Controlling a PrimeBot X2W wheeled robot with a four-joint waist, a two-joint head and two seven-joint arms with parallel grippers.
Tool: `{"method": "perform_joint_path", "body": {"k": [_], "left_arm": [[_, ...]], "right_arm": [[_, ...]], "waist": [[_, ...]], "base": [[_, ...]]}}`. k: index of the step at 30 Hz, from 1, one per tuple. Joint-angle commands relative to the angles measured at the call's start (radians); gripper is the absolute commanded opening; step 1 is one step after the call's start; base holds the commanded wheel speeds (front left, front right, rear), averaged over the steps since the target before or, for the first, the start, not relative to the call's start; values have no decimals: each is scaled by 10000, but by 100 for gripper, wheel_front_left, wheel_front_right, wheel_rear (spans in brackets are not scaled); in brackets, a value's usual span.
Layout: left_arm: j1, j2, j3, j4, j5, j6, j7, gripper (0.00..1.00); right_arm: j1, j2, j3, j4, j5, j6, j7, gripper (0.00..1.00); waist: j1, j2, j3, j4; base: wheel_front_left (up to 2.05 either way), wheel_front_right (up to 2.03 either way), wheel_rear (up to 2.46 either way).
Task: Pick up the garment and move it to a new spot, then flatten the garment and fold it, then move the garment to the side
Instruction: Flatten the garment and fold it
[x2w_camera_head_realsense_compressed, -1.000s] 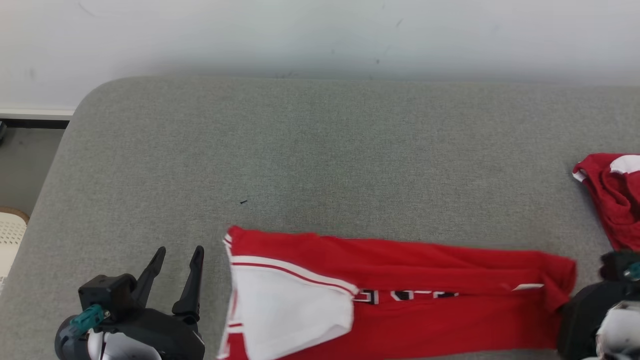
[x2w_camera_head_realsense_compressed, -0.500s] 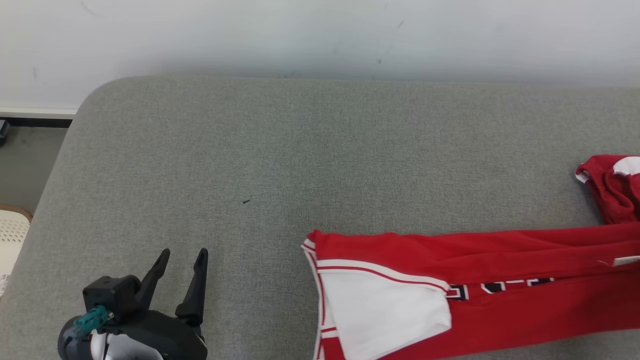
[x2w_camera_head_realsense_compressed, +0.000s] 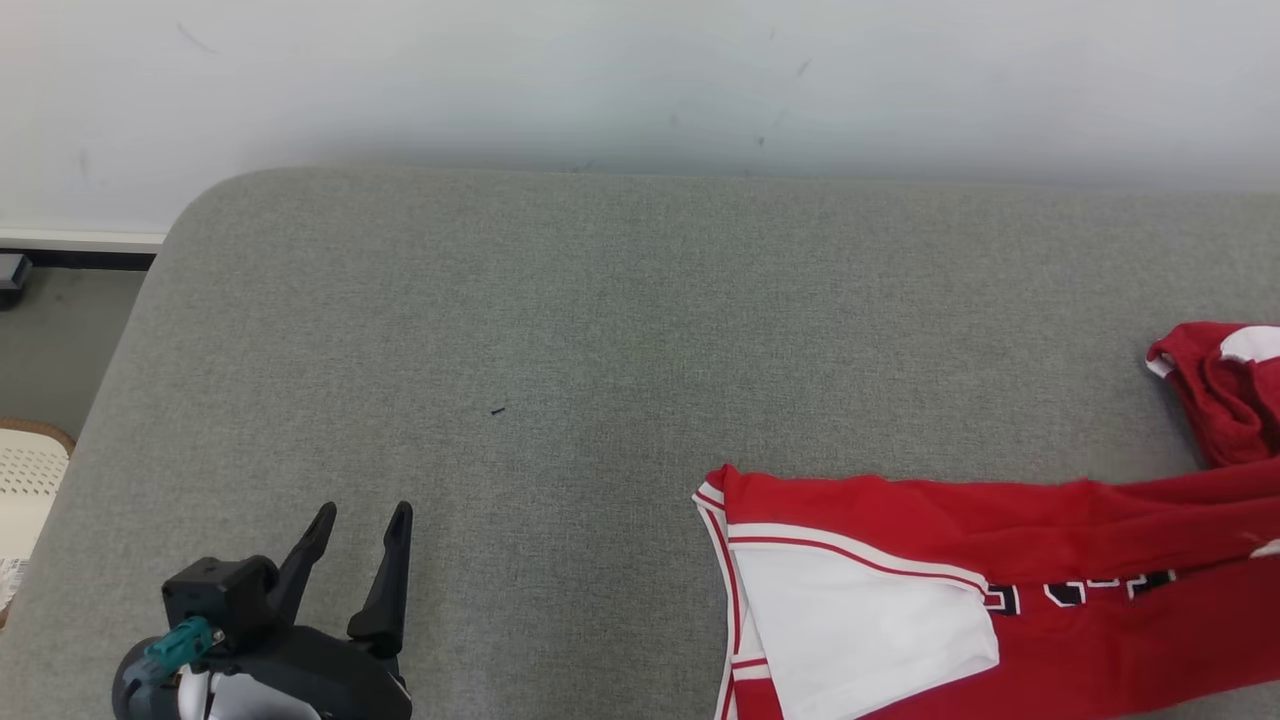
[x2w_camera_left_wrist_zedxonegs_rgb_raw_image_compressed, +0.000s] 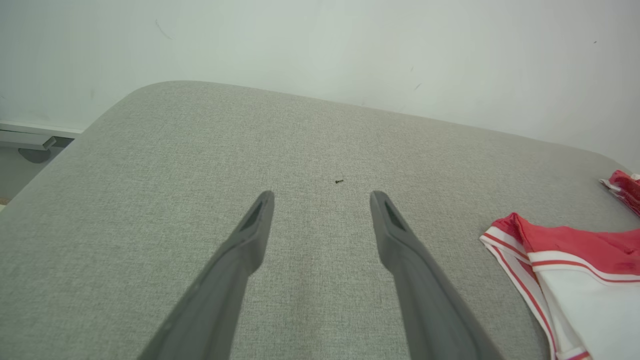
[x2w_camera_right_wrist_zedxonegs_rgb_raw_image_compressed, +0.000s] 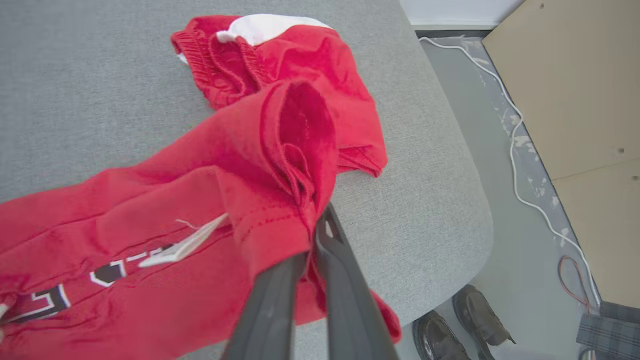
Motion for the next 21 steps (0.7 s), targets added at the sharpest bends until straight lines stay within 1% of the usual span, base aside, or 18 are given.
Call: {"method": "perform_joint_path", "body": {"k": [1, 6, 12, 21], "left_arm": [[55, 62, -3, -27, -118, 42, 2, 100], [29, 53, -11, -32, -149, 35, -6, 100], [1, 59, 4, 16, -193, 56, -51, 100], [-174, 28, -46, 66, -194, 2, -86, 100]], "right_arm": [[156, 85, 348, -114, 293, -12, 172, 0], [590, 242, 1549, -466, 1200, -12, 594, 0], [741, 378, 2866, -744, 1845, -12, 731, 0], [126, 428, 5514, -286, 2644, -11, 642, 0]], "waist": [[0, -1, -8, 11], [0, -1, 5, 66], [0, -1, 27, 122], [0, -1, 123, 166]], "base": [[0, 0, 0], [0, 0, 0], [0, 0, 0], [0, 0, 0]]}}
